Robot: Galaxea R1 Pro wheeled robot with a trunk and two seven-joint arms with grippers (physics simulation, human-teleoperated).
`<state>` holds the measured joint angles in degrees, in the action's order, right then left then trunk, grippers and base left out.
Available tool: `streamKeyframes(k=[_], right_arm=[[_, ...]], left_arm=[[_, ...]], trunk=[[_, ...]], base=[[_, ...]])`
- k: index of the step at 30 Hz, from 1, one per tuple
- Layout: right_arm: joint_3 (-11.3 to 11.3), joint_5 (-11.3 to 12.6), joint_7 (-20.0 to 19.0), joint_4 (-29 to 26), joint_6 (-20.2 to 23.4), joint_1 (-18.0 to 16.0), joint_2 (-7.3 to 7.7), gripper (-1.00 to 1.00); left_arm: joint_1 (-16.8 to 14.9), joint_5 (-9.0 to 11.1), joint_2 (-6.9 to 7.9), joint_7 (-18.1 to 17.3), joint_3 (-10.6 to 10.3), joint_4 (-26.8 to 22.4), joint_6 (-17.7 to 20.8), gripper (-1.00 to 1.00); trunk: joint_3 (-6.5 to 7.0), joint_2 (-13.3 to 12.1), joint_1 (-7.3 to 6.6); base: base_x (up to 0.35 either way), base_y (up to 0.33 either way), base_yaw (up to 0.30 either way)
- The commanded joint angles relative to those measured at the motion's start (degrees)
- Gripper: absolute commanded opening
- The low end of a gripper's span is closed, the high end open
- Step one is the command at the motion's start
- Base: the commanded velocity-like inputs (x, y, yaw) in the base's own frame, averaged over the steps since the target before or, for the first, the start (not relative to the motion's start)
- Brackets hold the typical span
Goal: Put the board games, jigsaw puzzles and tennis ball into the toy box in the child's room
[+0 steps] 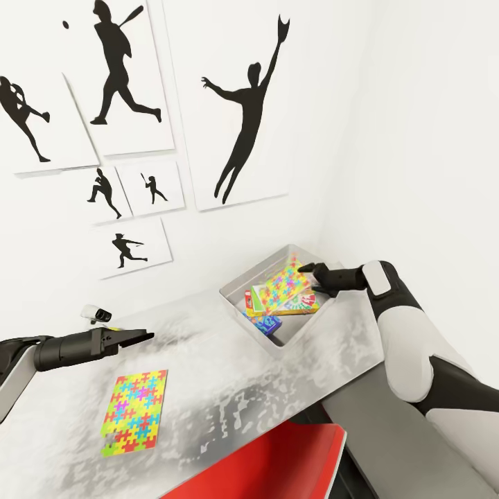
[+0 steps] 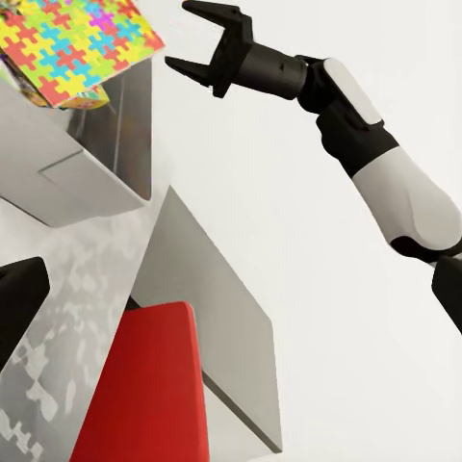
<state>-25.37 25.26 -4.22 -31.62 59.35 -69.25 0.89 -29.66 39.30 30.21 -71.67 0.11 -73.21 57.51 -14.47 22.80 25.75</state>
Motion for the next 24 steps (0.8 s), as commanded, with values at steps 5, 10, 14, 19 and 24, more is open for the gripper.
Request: streamKeyframes(k=[5, 10, 14, 19, 24], right_arm=[[-0.3, -0.5, -0.4, 0.0, 0.3, -0.1, 0.04, 1.0], [-0.2, -0.5, -0.5, -0.1, 0.3, -0.1, 0.03, 1.0], [-0.3, -0.4, -0.6, -0.3, 0.4, 0.0, 0.13, 1.0], [-0.3, -0.3, -1.0, -0.9, 0.6, 0.2, 0.22, 1.0], [0.0, -0.3, -1.2, -4.0, 0.6, 0.7, 0.18, 1.0]], left_arm=[[0.0, 0.2, 0.02, 0.0, 0.0, 0.0, 0.4, 1.0], [0.0, 0.2, 0.04, 0.0, 0.0, 0.0, 0.4, 1.0], [0.0, 0.2, 0.05, 0.0, 0.0, 0.0, 0.4, 1.0], [0.0, 0.2, 0.1, 0.0, 0.0, 0.0, 0.4, 1.0], [0.0, 0.2, 0.11, 0.0, 0.0, 0.0, 0.4, 1.0]], trunk=[[-0.11, 0.1, 0.03], [-0.11, 0.1, 0.03], [-0.11, 0.1, 0.03], [-0.11, 0.1, 0.03], [-0.11, 0.1, 0.03]], base=[[0.0, 0.0, 0.0], [0.0, 0.0, 0.0], [0.0, 0.0, 0.0], [0.0, 0.0, 0.0], [-0.003, 0.0, 0.0]])
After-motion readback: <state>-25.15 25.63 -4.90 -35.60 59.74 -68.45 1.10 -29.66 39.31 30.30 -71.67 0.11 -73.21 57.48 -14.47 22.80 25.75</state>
